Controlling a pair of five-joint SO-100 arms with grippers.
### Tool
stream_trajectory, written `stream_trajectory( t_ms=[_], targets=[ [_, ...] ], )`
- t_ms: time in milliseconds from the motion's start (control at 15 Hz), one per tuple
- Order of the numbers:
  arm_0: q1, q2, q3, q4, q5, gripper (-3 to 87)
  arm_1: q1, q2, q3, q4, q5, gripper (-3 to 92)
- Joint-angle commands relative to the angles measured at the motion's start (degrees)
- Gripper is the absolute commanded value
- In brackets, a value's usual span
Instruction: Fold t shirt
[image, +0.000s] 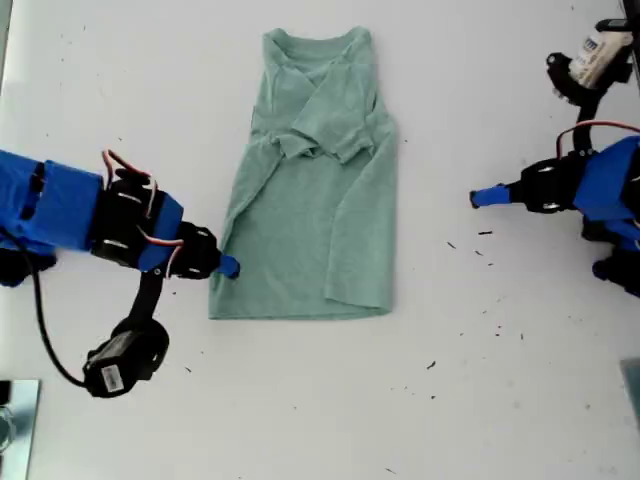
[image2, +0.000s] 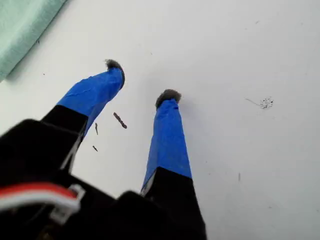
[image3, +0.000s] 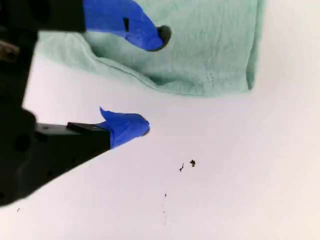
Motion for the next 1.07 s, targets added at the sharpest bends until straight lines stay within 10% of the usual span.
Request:
stream_trajectory(
  t_ms=[0,133,467,1000],
  targets=[
    [-2.72,-5.1,3.16,-9.05,2.02,20.2,0.44,0.53,2.72,-1.14,-0.88,16.4],
    [-4.04,-9.32,6.15,-13.27,3.16,-0.1,0.44,0.53,2.72,-1.14,-0.88,16.4],
    [-3.96,9.14,-5.89,9.4,-2.99,-0.2,0.44,0.53,2.72,-1.14,-0.88,16.4],
    [-0.88,-22.94,-66.18,18.9,3.16,-0.2,0.44,0.53,2.72,-1.14,-0.88,16.4]
  ],
)
